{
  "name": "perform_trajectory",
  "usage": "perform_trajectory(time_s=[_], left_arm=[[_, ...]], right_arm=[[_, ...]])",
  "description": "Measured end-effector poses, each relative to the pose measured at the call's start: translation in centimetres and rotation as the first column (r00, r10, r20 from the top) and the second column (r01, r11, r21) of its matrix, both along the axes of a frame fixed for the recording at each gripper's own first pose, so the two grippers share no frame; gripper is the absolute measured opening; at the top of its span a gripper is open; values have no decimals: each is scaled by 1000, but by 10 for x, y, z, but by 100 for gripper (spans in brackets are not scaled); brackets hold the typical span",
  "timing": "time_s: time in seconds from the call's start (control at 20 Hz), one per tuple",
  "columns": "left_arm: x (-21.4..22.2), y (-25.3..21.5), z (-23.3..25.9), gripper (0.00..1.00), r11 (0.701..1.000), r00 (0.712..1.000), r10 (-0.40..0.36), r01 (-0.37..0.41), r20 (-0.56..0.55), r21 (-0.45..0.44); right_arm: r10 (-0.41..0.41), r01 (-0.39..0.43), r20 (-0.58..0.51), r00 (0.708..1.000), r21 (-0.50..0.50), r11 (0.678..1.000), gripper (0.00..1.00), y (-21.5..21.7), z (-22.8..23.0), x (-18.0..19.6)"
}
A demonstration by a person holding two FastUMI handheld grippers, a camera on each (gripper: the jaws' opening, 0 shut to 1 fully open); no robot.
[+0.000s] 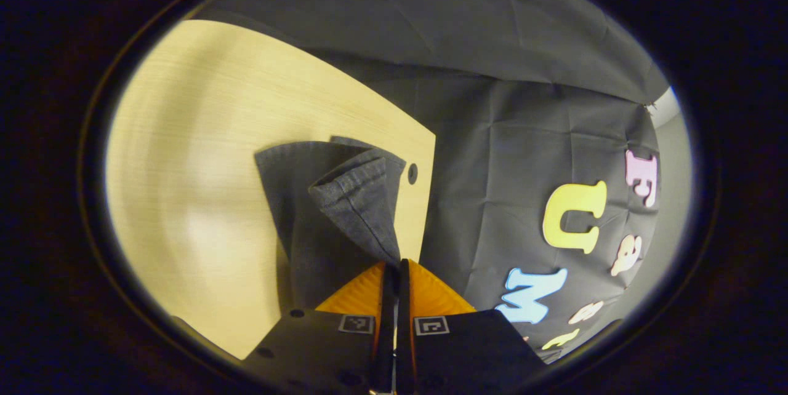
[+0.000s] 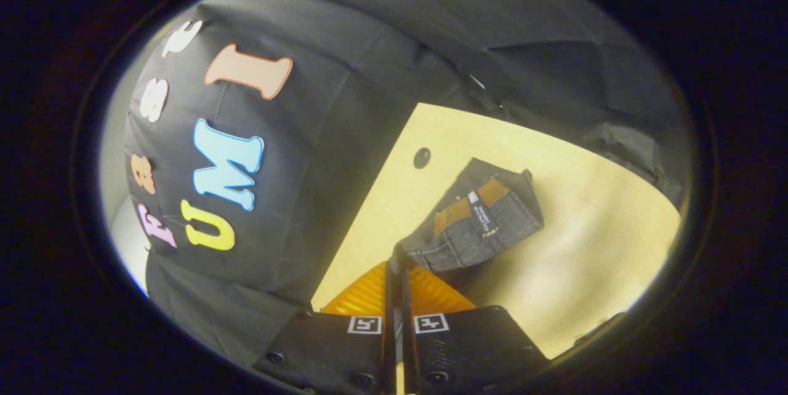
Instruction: Grasp the waist and the cuffs of the jeans and fold them to make the two legs overlap; first hold the waist and fold one-third of the jeans toward the cuffs, then hold the cuffs and fold the remaining one-third in the same direction to finish folding.
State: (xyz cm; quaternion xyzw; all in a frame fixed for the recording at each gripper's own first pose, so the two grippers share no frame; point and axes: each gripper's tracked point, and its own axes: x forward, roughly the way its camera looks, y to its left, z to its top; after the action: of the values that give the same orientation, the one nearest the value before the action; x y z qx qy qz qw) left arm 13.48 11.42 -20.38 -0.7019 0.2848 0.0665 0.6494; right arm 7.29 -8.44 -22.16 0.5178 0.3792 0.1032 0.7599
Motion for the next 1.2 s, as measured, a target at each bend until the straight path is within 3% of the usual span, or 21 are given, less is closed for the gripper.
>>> perform_trajectory(time_s=[0.35,0.55,0.7,0.75,0.8,0.85,0.9,0.95,1.0,1.1,1.2], left_arm=[[103,-33,-32,10,978,994,-90,100,-63,181],[128,-41,-68,10,911,975,-163,207,-150,356],[130,-55,-75,10,855,960,-199,267,-194,445],[132,-58,-70,11,840,960,-215,277,-182,467],[131,-60,-67,24,819,957,-229,289,-179,496],[130,-63,-64,27,792,953,-244,302,-179,530],[128,-64,-62,44,763,948,-262,318,-181,563],[125,-65,-56,49,731,944,-276,327,-179,599],[124,-63,-48,65,690,941,-290,333,-177,643],[118,-62,-29,98,618,935,-312,334,-168,712],[109,-64,-5,98,568,932,-331,321,-147,758]], right_arm=[[2,-9,-129,992,-54,998,4,45,-51,96],[-6,-9,-180,984,-82,997,9,53,-92,117],[-14,-1,-142,990,-108,994,14,57,-89,120],[-19,4,-124,992,-127,992,31,53,-86,118],[-23,7,-102,995,-153,988,44,50,-83,114],[-29,12,-89,996,-191,981,56,45,-81,111],[-39,22,-70,997,-233,972,60,39,-78,106],[-66,47,-58,996,-286,957,80,29,-77,103],[-105,82,-51,993,-334,939,99,16,-78,98],[-214,168,-70,974,-404,899,95,-10,-86,82],[-329,253,-123,936,-414,874,95,-32,-105,63]])
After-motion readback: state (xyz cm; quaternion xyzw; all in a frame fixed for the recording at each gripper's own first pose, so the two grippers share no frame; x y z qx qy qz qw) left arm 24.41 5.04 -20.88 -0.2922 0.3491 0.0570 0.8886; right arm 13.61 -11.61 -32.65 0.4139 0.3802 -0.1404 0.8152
